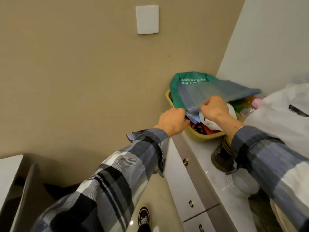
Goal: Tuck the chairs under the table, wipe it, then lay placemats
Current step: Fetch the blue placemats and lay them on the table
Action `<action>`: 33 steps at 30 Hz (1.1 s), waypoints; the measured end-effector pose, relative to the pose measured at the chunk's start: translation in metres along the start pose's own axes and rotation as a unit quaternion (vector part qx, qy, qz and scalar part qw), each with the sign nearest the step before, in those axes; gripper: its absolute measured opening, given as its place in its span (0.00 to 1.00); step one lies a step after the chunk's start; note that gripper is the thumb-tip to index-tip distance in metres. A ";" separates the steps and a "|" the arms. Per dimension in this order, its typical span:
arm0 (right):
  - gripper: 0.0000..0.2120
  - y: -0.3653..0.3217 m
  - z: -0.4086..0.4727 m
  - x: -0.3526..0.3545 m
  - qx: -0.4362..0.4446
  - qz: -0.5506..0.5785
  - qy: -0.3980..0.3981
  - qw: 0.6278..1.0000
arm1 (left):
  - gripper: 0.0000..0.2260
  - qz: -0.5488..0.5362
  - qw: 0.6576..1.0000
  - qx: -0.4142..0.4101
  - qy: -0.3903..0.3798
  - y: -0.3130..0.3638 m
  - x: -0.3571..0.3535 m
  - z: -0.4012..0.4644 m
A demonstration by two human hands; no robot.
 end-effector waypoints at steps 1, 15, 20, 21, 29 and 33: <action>0.05 0.003 0.010 0.003 -0.012 -0.014 0.005 1.000 | 0.12 0.002 1.000 -0.012 0.005 0.001 -0.003 0.016; 0.10 -0.019 0.077 -0.001 0.011 -0.318 0.051 0.947 | 0.04 0.108 0.973 -0.186 0.088 -0.008 0.017 0.127; 0.07 -0.087 0.075 0.047 0.137 -0.250 0.238 0.928 | 0.07 -0.027 0.951 -0.161 0.261 -0.032 0.097 0.131; 0.08 -0.103 0.072 0.054 0.161 -0.234 0.253 0.925 | 0.11 -0.069 0.949 -0.145 0.270 -0.042 0.108 0.130; 0.10 -0.204 0.022 0.098 0.298 -0.083 0.313 0.898 | 0.37 -0.347 0.902 0.009 0.259 -0.131 0.140 0.091; 0.10 -0.251 -0.016 0.110 0.350 0.052 0.273 0.895 | 0.35 -0.456 0.843 0.087 0.273 -0.164 0.146 0.039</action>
Point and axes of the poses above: each hand's wrist, its own z-axis towards the middle knuckle, its own x-axis out of the back of the hand, y = z × x, the point moved 9 cm from there along z, towards the middle knuckle, and after that the axes turned 6 degrees about -x, right-handed, at the moved point
